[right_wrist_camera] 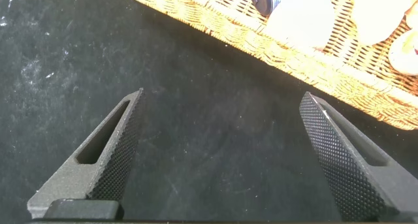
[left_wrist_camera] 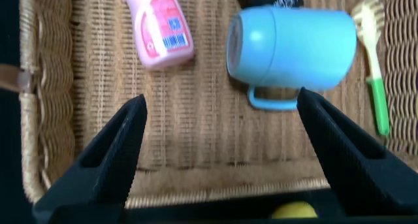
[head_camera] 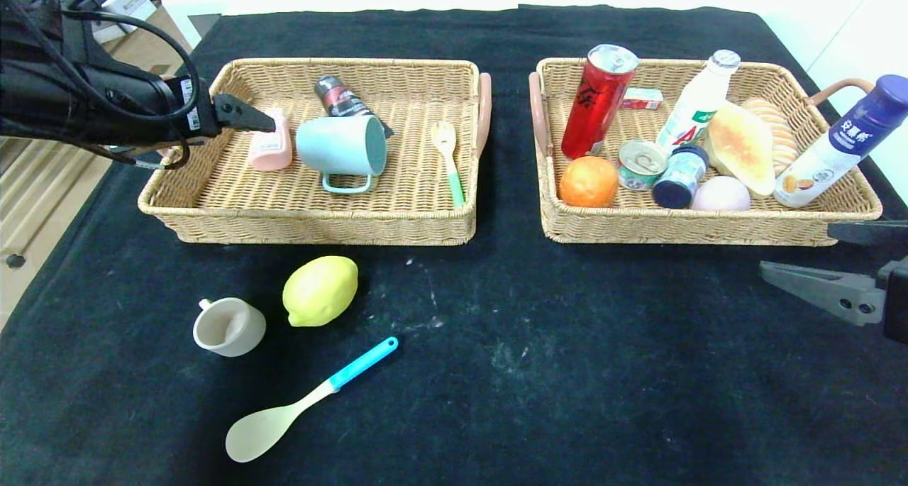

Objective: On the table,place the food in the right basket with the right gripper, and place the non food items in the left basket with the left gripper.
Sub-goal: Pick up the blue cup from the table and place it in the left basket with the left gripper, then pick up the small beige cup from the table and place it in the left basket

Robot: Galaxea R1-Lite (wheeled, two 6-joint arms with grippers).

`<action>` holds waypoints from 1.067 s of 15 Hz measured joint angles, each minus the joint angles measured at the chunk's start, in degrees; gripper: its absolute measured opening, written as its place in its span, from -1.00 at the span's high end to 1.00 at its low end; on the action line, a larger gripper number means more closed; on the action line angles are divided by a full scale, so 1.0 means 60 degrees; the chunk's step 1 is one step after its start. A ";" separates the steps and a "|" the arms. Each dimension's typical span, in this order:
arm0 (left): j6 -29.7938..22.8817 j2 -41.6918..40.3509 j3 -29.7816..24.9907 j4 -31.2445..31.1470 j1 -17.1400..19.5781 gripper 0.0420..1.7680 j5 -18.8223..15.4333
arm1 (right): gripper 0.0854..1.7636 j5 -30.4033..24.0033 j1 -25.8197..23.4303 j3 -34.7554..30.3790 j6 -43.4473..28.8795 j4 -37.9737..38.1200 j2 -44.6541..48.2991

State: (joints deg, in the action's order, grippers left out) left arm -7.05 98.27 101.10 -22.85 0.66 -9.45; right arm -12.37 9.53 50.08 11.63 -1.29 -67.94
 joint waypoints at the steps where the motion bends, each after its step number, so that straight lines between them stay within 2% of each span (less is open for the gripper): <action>1: 0.0118 -0.0158 0.0000 -0.0441 -0.0047 -0.89 0.0008 | -0.94 0.0000 0.0004 -0.0008 0.0000 0.0000 0.0000; 8: 0.1404 -0.1077 0.0000 -0.3086 -0.0569 -0.92 0.0059 | -0.94 -0.0012 0.0004 -0.0037 0.0004 0.0000 0.0000; 12: 0.2611 -0.1302 -0.0059 -0.4547 -0.0760 -0.93 0.0408 | -0.94 -0.0012 0.0004 -0.0037 0.0012 0.0000 0.0000; 16: 0.2934 -0.1526 -0.0591 -0.4951 -0.1101 -0.93 0.0427 | -0.94 -0.0014 0.0004 -0.0028 0.0012 0.0000 -0.0010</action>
State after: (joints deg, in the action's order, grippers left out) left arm 10.56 89.11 97.55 -52.55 -5.95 -6.89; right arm -12.46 9.56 49.91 11.70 -1.29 -68.00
